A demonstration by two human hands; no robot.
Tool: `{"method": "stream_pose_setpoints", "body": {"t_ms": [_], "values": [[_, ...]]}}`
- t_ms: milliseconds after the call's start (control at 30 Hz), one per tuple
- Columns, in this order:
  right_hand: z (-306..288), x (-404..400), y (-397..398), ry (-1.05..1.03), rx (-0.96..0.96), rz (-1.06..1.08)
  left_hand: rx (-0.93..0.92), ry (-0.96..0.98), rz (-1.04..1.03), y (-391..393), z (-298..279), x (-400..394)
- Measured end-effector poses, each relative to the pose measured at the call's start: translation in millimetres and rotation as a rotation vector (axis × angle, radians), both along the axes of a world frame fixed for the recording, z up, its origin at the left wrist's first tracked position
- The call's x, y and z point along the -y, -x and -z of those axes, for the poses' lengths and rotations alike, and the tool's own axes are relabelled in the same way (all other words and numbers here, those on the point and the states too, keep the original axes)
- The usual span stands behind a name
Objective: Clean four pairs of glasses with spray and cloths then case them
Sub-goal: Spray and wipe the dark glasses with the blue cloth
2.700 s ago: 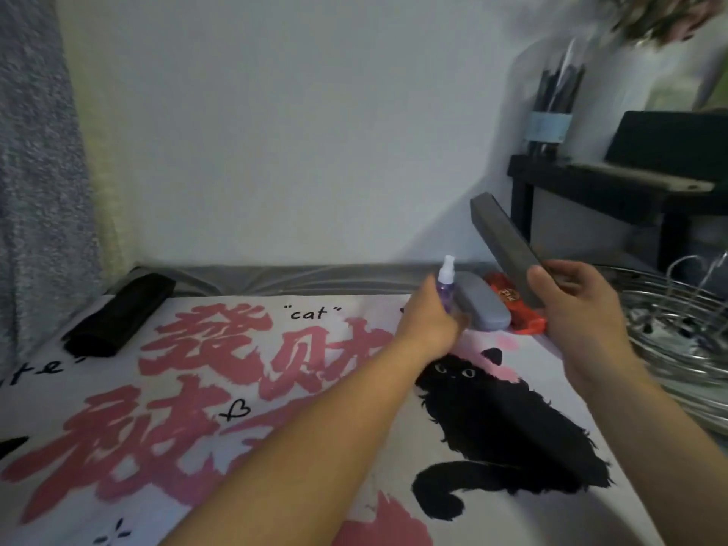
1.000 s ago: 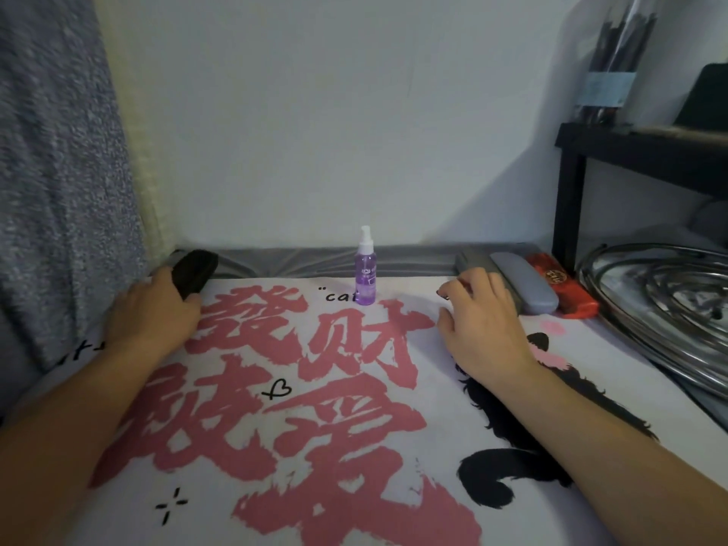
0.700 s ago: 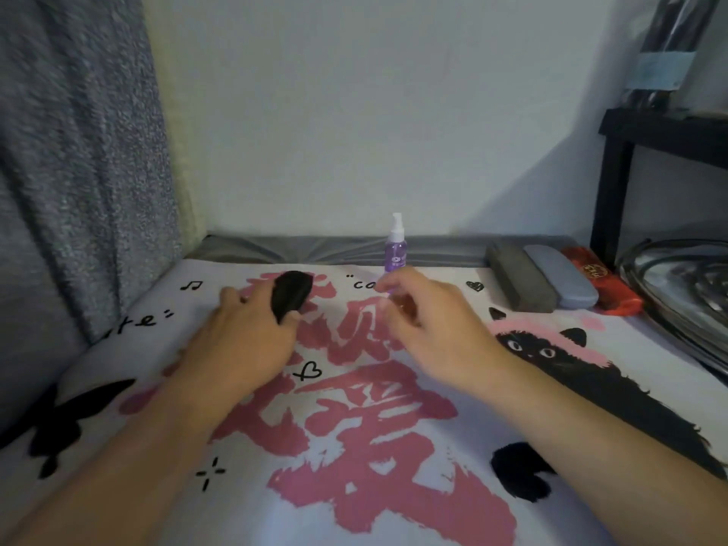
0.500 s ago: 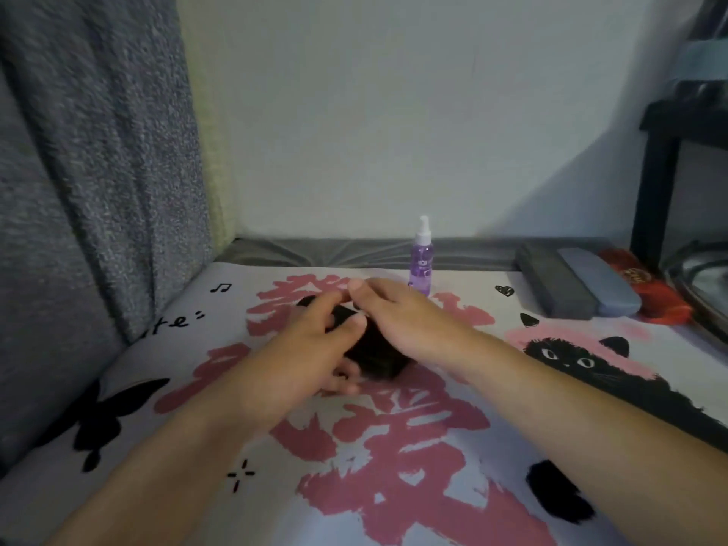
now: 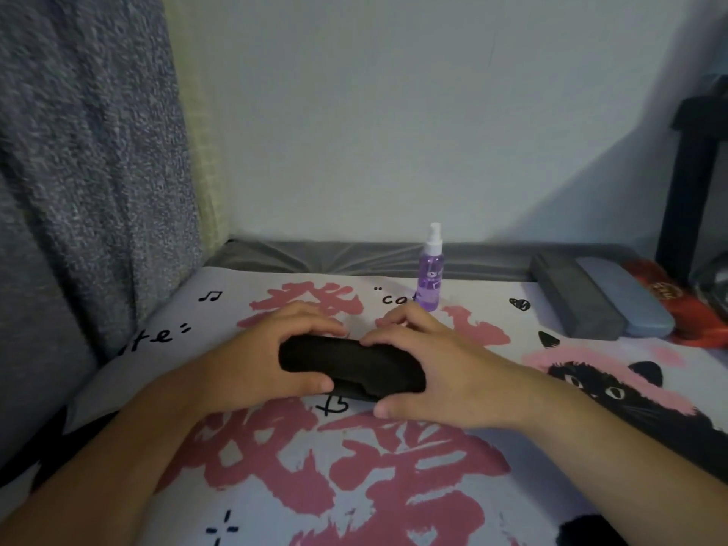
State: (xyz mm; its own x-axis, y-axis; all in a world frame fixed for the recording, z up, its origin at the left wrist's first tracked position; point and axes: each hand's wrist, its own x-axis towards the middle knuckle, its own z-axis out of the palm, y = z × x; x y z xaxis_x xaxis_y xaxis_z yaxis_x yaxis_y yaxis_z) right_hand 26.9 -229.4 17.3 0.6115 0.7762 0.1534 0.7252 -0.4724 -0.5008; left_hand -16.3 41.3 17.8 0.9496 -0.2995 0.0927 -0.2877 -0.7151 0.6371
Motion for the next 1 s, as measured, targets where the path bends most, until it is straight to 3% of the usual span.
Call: {"method": "stream_pose_setpoints", "body": {"t_ms": [100, 167, 300, 367, 400, 467, 567, 800, 1000], "values": [[-2.5, -0.5, 0.1, 0.026, 0.124, 0.004, 0.109, 0.008, -0.019, 6.8, 6.2, 2.4], [-4.4, -1.0, -1.9, -0.114, 0.143, 0.052, 0.162, 0.03, -0.037, 8.9, 5.5, 4.9], [2.4, -12.5, -5.8, -0.418, 0.027, 0.392, 0.211, 0.146, -0.137, 6.5, 5.2, -2.8], [4.9, -18.5, -8.9, -0.544, -0.144, 0.561, 0.188, 0.192, -0.127, 4.2, 7.3, -4.4], [4.9, -18.6, -10.1, -0.559, -0.213, 0.619, 0.17, 0.2, -0.117, 3.0, 8.9, -5.3], [5.7, -13.9, -11.0, -0.473, -0.135, 0.668, 0.135, 0.187, -0.103, -0.6, 13.6, -8.9], [-3.1, -6.9, -5.8, -0.339, 0.173, 0.603, 0.074, 0.167, -0.092, -5.0, 18.0, -15.2], [-11.8, -6.0, 4.7, 0.093, 0.025, 0.293, 0.088, 0.174, -0.128, -4.6, 15.6, -21.8], [-15.9, -10.4, 2.9, -0.22, -0.198, 0.282, 0.069, 0.205, -0.109, -2.1, 14.8, -25.1]]}}
